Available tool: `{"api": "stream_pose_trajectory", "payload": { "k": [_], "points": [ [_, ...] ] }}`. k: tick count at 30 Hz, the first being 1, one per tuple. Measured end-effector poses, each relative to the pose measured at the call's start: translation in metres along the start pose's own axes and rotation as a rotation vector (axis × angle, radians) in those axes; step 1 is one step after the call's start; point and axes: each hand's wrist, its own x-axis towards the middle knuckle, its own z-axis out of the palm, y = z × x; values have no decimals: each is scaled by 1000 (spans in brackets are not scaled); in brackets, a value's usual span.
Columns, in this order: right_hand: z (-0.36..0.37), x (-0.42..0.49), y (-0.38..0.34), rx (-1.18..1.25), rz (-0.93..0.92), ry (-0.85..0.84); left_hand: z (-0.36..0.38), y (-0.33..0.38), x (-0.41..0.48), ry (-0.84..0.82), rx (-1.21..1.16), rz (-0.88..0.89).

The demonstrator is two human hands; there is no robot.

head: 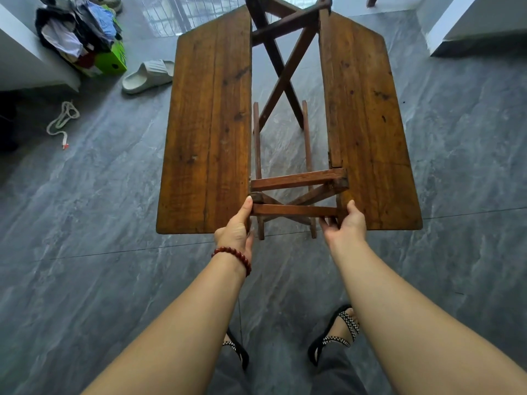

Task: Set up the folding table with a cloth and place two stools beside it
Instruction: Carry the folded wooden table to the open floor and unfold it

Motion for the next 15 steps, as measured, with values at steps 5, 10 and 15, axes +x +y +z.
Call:
{"api": "stream_pose_trajectory", "payload": {
  "k": [5,10,15],
  "points": [
    [4,-15,-4,-45,-50,-69,5,3,-6,128,52,60],
    [7,-22,-10,-93,-74,-129,10,7,-6,146,65,90],
    [9,-22,-17,-131,-62,-153,10,7,-3,142,87,92]
  ]
}}
